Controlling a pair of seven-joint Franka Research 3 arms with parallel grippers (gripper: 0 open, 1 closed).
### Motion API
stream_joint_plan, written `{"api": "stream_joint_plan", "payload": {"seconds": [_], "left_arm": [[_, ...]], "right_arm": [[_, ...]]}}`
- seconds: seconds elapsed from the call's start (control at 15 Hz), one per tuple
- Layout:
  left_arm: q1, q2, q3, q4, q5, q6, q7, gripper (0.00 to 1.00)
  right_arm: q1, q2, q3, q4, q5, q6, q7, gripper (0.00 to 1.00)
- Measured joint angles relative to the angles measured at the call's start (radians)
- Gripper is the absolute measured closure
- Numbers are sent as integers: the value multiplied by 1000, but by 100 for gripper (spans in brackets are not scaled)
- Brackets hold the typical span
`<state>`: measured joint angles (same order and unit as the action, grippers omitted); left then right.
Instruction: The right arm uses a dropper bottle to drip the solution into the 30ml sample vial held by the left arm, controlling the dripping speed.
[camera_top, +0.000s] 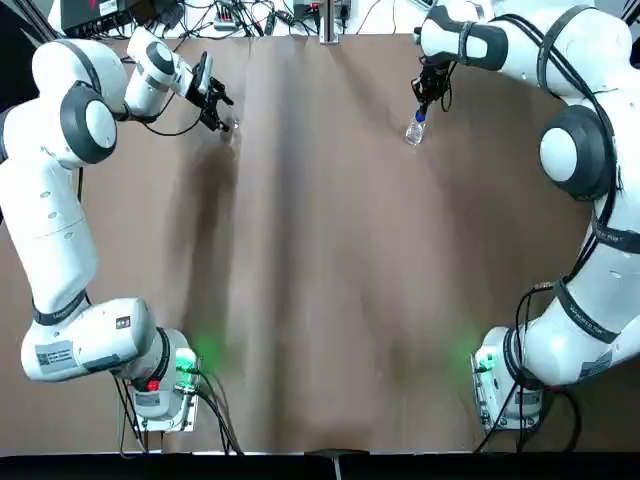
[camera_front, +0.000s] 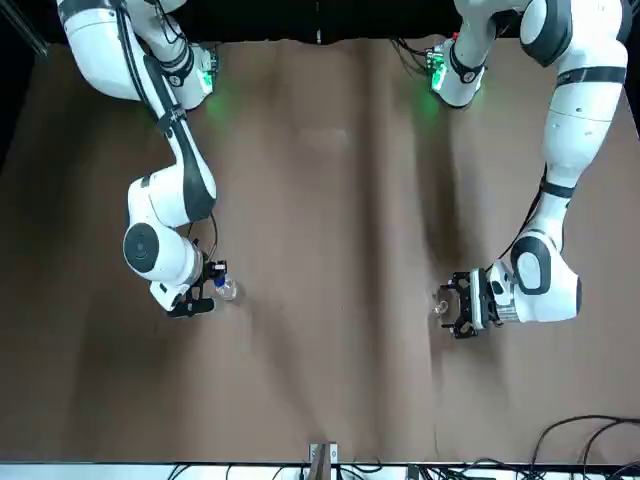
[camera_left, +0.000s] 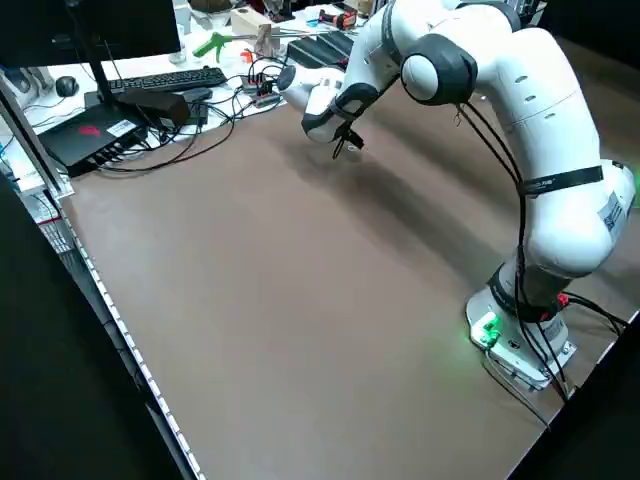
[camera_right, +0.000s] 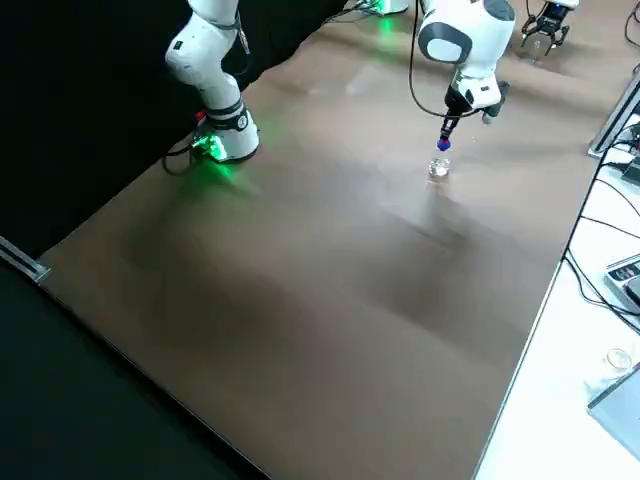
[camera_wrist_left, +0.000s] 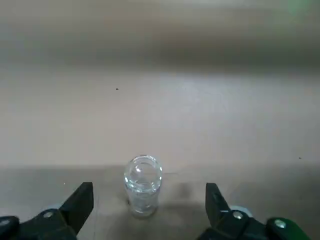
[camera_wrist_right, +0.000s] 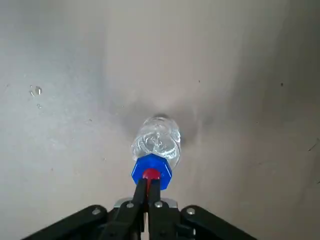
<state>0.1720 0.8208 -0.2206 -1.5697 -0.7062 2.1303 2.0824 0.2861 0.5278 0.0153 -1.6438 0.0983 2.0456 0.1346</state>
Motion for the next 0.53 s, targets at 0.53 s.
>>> {"api": "stream_joint_plan", "payload": {"seconds": [0.53], "left_arm": [[-1, 5, 0, 0, -1, 1, 3, 17]], "right_arm": [[0, 0, 0, 3, 0, 1, 1, 83]]}}
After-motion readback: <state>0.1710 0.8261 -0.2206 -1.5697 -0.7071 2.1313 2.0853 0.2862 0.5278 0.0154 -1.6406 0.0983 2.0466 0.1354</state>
